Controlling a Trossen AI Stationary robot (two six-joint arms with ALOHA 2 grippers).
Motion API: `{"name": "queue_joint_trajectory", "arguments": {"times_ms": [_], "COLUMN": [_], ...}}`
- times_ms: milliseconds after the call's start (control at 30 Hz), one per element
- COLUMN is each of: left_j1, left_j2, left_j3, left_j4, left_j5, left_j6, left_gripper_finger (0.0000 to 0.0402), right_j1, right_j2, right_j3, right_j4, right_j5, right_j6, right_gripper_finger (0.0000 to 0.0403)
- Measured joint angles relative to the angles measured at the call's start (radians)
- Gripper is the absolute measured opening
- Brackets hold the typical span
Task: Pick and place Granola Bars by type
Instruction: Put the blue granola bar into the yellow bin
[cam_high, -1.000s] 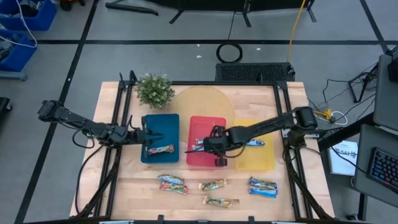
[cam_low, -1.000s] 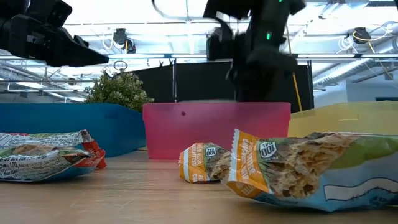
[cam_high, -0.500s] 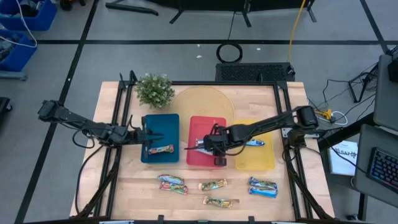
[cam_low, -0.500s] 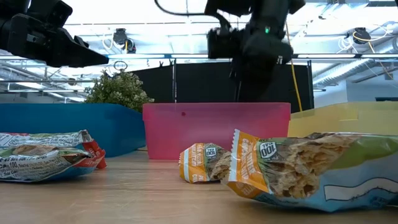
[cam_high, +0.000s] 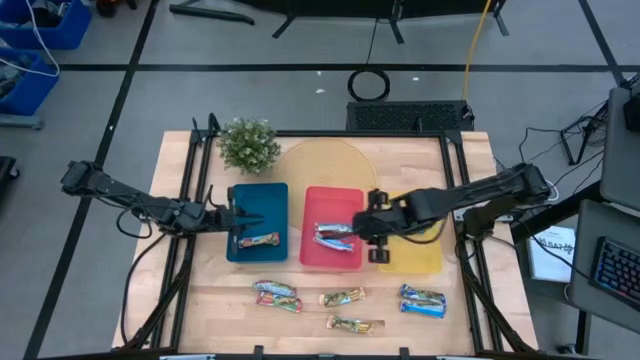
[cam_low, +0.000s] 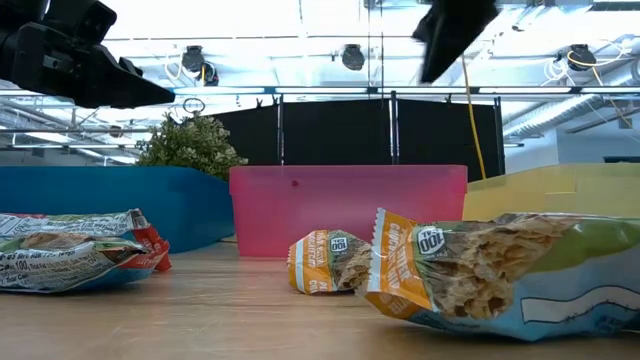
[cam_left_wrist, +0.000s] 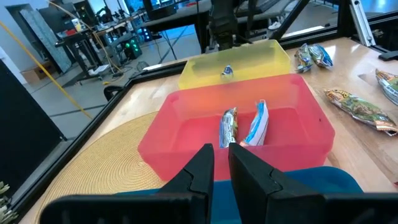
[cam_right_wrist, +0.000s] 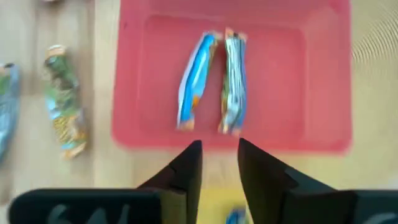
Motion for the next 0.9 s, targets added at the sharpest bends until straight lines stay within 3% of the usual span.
{"name": "queue_joint_trajectory", "arguments": {"times_ms": [100,267,500,667,900], "left_j1": [0.000,0.000,0.000,0.000,0.000], "left_j2": [0.000,0.000,0.000,0.000,0.000], "left_j3": [0.000,0.000,0.000,0.000,0.000], "left_j4": [0.000,0.000,0.000,0.000,-0.001], "left_j5": [0.000,0.000,0.000,0.000,0.000], "left_j6": [-0.001,-0.013,-0.038,-0.049,-0.037], "left_gripper_finger": [0.0058,0.0058,0.0058,0.0058,0.0058], "right_j1": [0.103,0.282,0.487,0.579,0.654], "right_j2": [0.012,0.060,0.147,0.223,0.340], "right_j3": [0.057,0.063,0.063,0.063,0.062], "right_j4": [-0.162,-0.206,-0.170,-0.136,-0.159], "right_j5": [0.056,0.042,0.010,-0.102,-0.109], "right_j6": [0.119,0.338,0.661,0.839,0.945], "right_gripper_finger": [0.0076,0.0083,0.0157,0.0207,0.0220]}}
